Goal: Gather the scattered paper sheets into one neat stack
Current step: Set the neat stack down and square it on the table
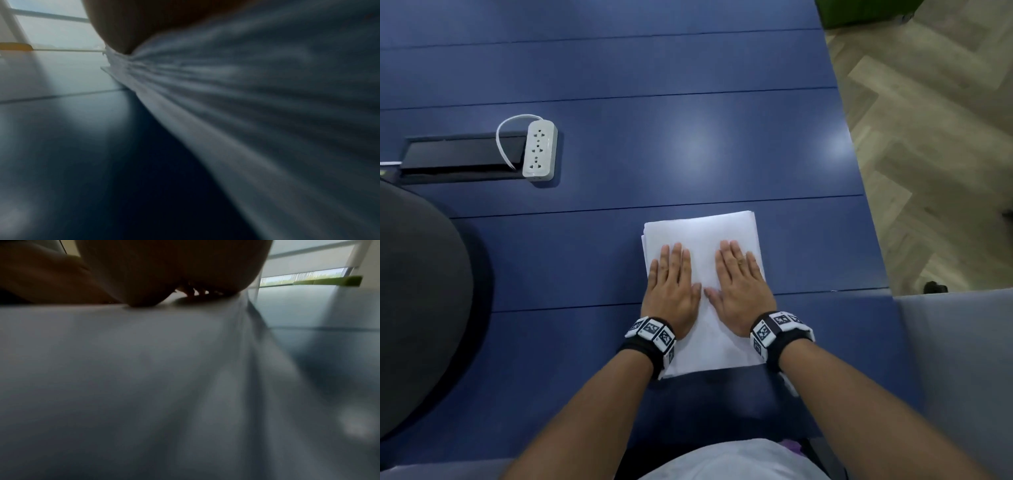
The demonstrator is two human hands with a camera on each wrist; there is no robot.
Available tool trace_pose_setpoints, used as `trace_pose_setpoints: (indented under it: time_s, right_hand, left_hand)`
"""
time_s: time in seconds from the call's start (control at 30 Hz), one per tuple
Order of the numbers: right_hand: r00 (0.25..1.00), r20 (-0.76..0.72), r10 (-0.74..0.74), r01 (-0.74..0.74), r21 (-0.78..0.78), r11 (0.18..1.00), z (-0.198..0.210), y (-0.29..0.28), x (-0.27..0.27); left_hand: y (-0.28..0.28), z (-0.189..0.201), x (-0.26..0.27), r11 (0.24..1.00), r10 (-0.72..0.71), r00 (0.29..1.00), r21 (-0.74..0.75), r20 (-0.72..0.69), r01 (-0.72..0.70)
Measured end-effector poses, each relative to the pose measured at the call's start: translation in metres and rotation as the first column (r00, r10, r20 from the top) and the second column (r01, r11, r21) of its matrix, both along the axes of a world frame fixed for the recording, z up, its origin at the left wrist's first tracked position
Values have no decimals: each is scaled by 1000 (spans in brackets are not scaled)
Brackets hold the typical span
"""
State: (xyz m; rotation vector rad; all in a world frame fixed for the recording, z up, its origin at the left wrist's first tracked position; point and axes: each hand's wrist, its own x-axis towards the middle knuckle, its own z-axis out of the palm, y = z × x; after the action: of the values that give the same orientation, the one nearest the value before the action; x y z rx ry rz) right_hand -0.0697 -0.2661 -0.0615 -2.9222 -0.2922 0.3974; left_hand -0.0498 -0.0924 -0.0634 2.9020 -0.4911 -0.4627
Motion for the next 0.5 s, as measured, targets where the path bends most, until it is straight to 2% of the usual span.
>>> trace_pose_setpoints:
  time_s: [0.27, 0.5]
  right_hand:
    - [1000, 17, 0, 0, -7, 1000, -19, -2, 1]
    - [999, 32, -11, 11, -15, 1000, -18, -3, 1]
  left_hand:
    - [0, -17, 0, 1000, 11, 1000, -15, 20, -11]
    - [-1, -17, -1, 1000, 12, 1000, 6, 16, -12]
